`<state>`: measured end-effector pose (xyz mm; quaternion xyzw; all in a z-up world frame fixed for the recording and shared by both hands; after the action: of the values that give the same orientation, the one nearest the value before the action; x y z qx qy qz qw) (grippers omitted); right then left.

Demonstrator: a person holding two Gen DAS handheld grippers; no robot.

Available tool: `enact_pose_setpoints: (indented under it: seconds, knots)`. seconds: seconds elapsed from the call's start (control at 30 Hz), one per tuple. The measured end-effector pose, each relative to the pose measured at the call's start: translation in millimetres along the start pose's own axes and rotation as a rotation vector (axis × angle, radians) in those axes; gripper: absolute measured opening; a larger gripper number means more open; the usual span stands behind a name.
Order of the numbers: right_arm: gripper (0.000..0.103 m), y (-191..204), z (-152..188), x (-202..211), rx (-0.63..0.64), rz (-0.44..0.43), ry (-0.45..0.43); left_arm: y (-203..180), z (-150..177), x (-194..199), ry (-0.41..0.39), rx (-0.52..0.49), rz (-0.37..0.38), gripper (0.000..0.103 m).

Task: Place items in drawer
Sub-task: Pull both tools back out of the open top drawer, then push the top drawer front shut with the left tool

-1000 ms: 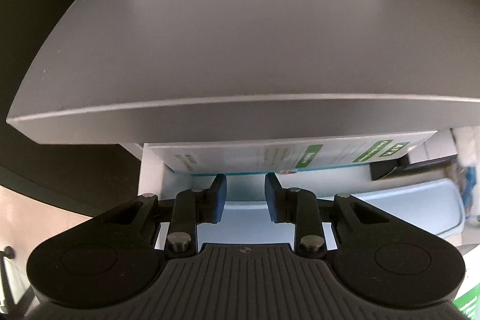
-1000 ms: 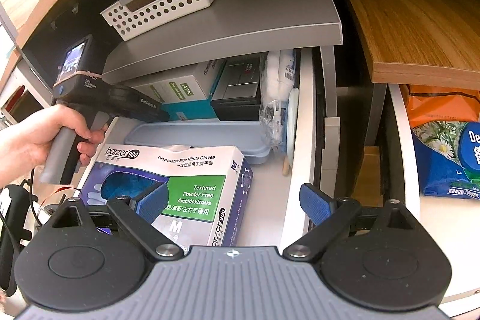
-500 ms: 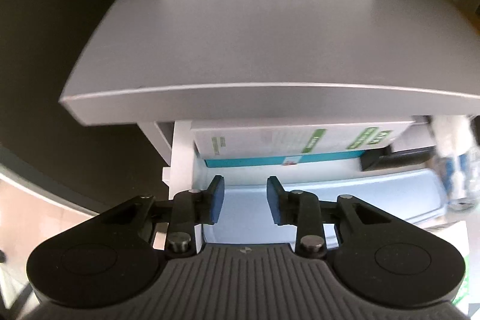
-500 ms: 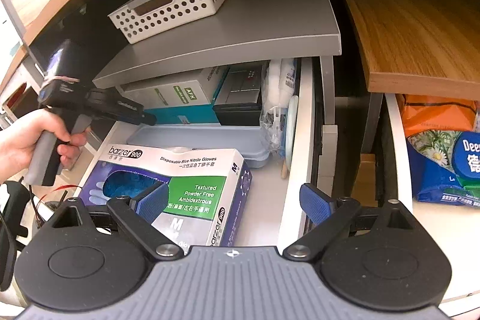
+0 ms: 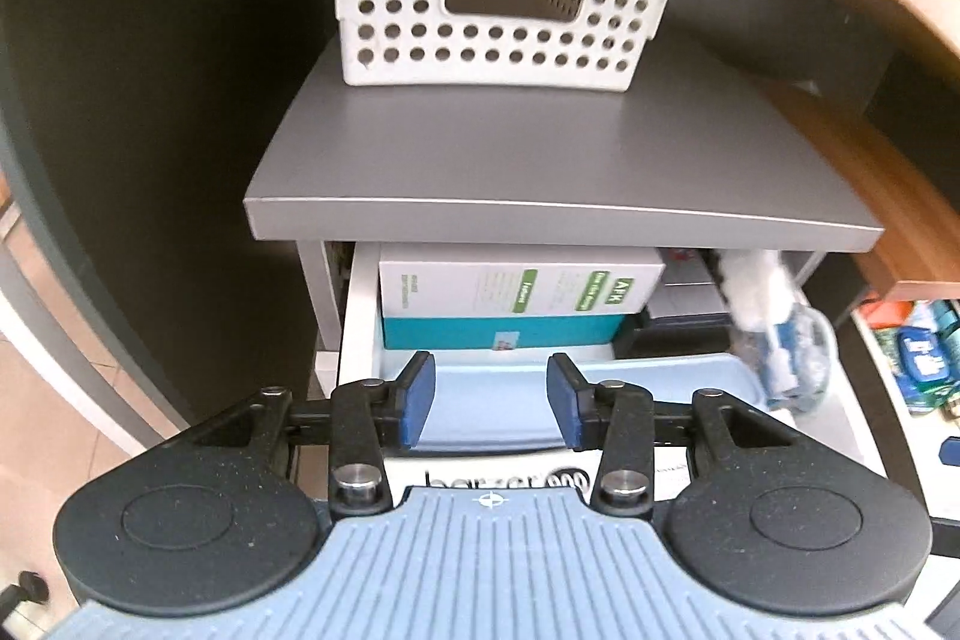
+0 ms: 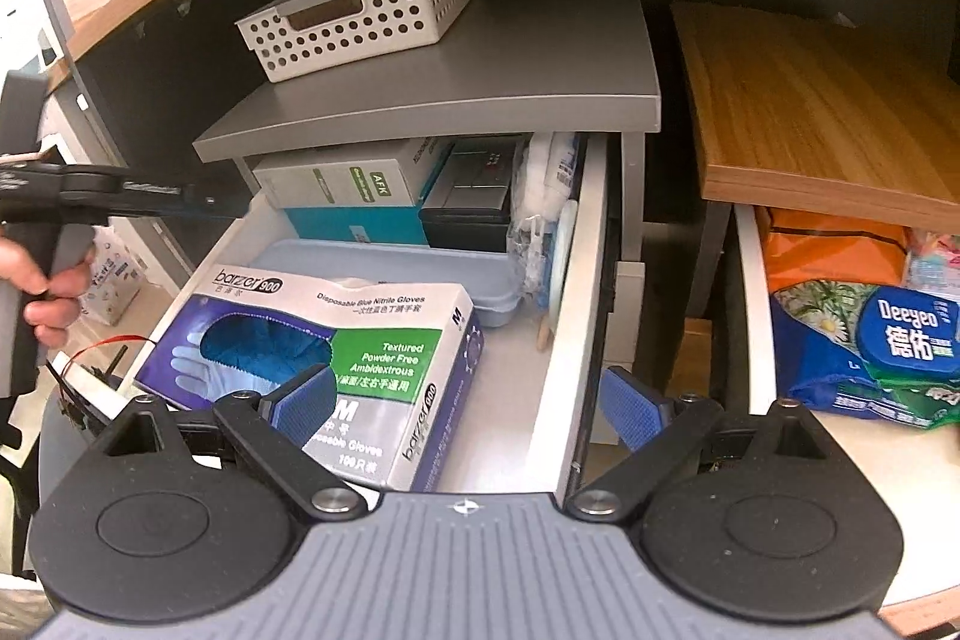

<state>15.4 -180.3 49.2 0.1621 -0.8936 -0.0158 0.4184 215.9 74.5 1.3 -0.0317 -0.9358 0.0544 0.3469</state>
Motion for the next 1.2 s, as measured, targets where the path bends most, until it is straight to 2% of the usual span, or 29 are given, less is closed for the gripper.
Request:
enact_pose_setpoints:
  seconds: [0.2, 0.37, 0.63, 0.93, 1.2]
  knots:
    - [0.097, 2, 8, 13, 0.025, 0.013, -0.024, 6, 18, 42, -0.039, 0.070, 0.037, 0.055]
    - [0.098, 7, 15, 20, 0.058, 0.031, -0.035, 9, 36, 71, -0.084, 0.105, 0.034, 0.063]
    - [0.099, 19, 32, 28, 0.123, 0.052, -0.044, 14, 68, 107, -0.123, 0.121, -0.026, 0.069]
    - [0.099, 22, 45, 38, 0.125, 0.081, -0.077, 16, 102, 128, -0.105, 0.134, -0.096, 0.069]
    - [0.100, 33, 54, 47, 0.217, 0.101, -0.091, 20, 122, 139, -0.111, 0.144, -0.174, 0.069]
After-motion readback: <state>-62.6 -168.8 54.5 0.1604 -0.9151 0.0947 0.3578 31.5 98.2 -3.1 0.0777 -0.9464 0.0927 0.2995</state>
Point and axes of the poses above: each gripper's, at about its wrist camera, not at the fingertips, and x roughly against the way its jaws point, y to its left, z to its underside, the point moved 7 cm from there along -x, roughly the way its jaws point, and after that the axes turned 4 degrees about -y, right-handed, at the moved point
